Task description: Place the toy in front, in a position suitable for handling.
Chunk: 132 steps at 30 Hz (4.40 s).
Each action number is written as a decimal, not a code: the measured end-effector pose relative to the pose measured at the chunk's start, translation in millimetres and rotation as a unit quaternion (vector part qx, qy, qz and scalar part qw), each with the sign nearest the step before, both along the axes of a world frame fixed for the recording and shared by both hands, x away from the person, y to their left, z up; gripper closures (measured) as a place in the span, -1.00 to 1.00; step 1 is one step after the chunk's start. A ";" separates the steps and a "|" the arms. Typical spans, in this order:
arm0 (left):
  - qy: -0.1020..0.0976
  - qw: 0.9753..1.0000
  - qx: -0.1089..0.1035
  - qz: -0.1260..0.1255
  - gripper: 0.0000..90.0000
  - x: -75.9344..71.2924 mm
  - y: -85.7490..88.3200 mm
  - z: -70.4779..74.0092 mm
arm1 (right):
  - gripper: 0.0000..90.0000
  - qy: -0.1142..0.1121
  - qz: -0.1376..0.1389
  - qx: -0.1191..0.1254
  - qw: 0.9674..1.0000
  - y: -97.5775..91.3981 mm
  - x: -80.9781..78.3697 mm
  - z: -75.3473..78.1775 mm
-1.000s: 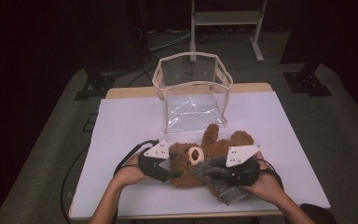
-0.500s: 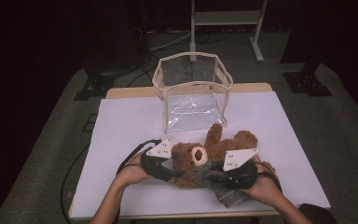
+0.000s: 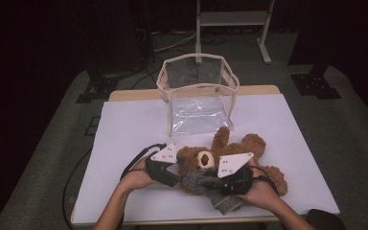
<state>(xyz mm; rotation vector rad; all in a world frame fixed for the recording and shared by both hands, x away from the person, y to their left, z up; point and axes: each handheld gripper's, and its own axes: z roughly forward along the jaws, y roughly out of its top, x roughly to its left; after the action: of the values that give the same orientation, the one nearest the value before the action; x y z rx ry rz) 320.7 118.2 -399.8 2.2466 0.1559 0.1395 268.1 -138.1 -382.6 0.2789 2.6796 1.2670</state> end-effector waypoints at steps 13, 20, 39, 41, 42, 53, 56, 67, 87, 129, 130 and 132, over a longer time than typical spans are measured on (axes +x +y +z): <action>0.001 1.000 -0.002 -0.007 -0.10 -3.2 -6.4 -0.5 | 0.65 -0.001 -0.004 0.013 1.000 -0.4 -0.7 8.1; -0.002 1.000 -0.003 -0.006 -0.10 -3.6 -3.3 -1.1 | 0.65 -0.003 -0.012 0.000 1.000 -7.5 0.3 6.2; -0.011 1.000 -0.005 0.003 -0.18 -2.6 -0.7 6.1 | 0.64 0.024 -0.030 0.010 0.999 -28.6 5.6 6.9; -0.010 1.000 -0.001 0.001 -0.16 -3.5 -4.1 3.5 | 0.64 0.021 -0.031 0.012 0.999 -29.4 6.1 11.2; -0.008 1.000 0.000 0.000 -0.16 -3.7 -5.1 2.7 | 0.64 0.016 -0.032 0.015 0.999 -29.7 7.5 14.5; -0.011 1.000 -0.002 -0.005 -0.15 -5.2 -2.1 4.0 | 0.64 0.016 -0.037 0.016 0.999 -20.0 31.3 29.7; -0.012 1.000 -0.003 0.000 -0.17 -4.5 -0.1 5.6 | 0.64 0.026 -0.037 0.018 0.999 -25.3 27.7 24.4; -0.010 1.000 -0.005 -0.009 -0.12 -6.4 -11.7 0.7 | 0.64 0.015 -0.026 0.022 0.999 -22.4 21.1 33.8; -0.005 1.000 -0.010 0.008 -0.09 -6.4 2.7 -5.8 | 0.64 0.019 -0.003 -0.004 1.000 3.0 29.0 48.6; 0.004 1.000 -0.029 0.007 -0.08 -4.3 1.9 -5.3 | 0.64 0.026 -0.033 -0.048 0.998 4.3 65.1 56.1; 0.003 1.000 -0.027 0.006 -0.08 -4.3 2.4 -4.2 | 0.64 0.032 -0.035 -0.044 0.998 1.3 67.3 54.5; -0.002 1.000 -0.029 0.006 -0.09 -3.7 4.4 -0.6 | 0.64 0.044 -0.032 -0.040 0.998 -1.1 66.6 49.1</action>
<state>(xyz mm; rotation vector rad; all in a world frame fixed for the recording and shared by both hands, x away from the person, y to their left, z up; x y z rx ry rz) 316.9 122.6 -400.4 2.1879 0.1702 0.1442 334.7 -139.2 -333.5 0.4144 2.7619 1.1530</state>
